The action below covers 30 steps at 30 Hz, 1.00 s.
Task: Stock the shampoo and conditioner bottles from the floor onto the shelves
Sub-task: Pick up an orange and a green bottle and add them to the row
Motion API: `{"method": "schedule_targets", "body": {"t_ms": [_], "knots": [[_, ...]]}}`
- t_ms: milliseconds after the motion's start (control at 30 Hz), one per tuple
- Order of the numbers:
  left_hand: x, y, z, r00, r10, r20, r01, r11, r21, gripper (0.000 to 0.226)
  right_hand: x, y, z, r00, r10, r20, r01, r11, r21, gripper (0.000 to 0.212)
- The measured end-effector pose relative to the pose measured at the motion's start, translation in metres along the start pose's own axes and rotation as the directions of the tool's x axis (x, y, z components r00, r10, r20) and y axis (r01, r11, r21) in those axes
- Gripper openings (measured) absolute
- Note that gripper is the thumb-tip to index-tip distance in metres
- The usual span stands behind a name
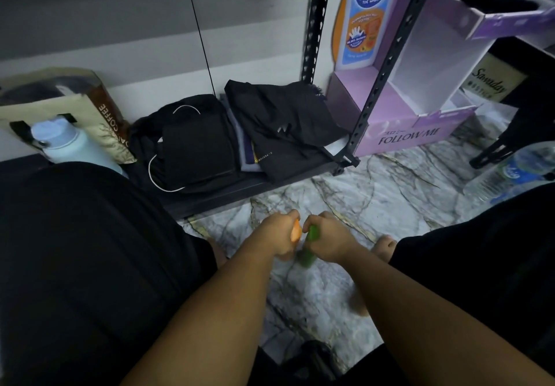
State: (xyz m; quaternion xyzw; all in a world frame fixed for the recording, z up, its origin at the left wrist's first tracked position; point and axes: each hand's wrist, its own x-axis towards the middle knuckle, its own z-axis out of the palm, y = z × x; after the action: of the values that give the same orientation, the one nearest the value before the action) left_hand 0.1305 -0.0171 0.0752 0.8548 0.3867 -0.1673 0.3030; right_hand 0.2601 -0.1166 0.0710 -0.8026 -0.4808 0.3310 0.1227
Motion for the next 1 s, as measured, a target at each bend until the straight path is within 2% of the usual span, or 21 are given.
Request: {"method": "schedule_targets", "body": {"t_ms": [133,267,367,467,533,667,800,1000], "knots": [[0.000,0.006,0.001,0.992,-0.120,-0.028,0.121,0.992,0.043,0.090,-0.004,-0.002,-0.008,0.999,-0.026,0.028,0.025,1.000,0.011,0.072],[-0.004,0.012,0.003,0.968,-0.168,-0.187,0.181,0.982,0.055,0.074,-0.007,0.001,-0.011,1.000,-0.008,0.008,0.007,1.000,0.024,0.081],[-0.003,0.014,0.001,0.964,-0.169,-0.204,0.189,0.979,0.082,0.071,-0.007,0.005,-0.015,0.999,0.043,-0.016,-0.043,0.999,0.022,0.083],[-0.002,0.016,-0.002,0.982,-0.122,-0.147,0.136,0.986,0.093,0.070,-0.007,0.011,-0.015,0.988,0.152,-0.022,-0.153,0.988,-0.030,0.078],[-0.003,0.017,-0.002,0.990,-0.067,-0.124,0.086,0.985,0.151,0.065,-0.008,0.016,-0.014,0.980,0.195,-0.030,-0.197,0.979,-0.044,0.068],[-0.004,0.013,0.001,0.996,-0.004,-0.091,0.021,0.983,0.182,0.068,-0.011,0.016,-0.014,0.987,0.154,-0.035,-0.157,0.977,-0.147,0.047],[-0.005,0.006,0.002,0.994,0.013,-0.110,-0.001,0.994,0.109,0.071,-0.011,0.015,-0.013,0.992,0.108,-0.068,-0.115,0.986,-0.119,0.038],[-0.007,-0.008,0.005,0.987,0.021,-0.161,-0.033,0.997,-0.069,0.047,-0.009,0.013,-0.015,0.992,0.106,-0.074,-0.113,0.988,-0.107,0.041]]}}
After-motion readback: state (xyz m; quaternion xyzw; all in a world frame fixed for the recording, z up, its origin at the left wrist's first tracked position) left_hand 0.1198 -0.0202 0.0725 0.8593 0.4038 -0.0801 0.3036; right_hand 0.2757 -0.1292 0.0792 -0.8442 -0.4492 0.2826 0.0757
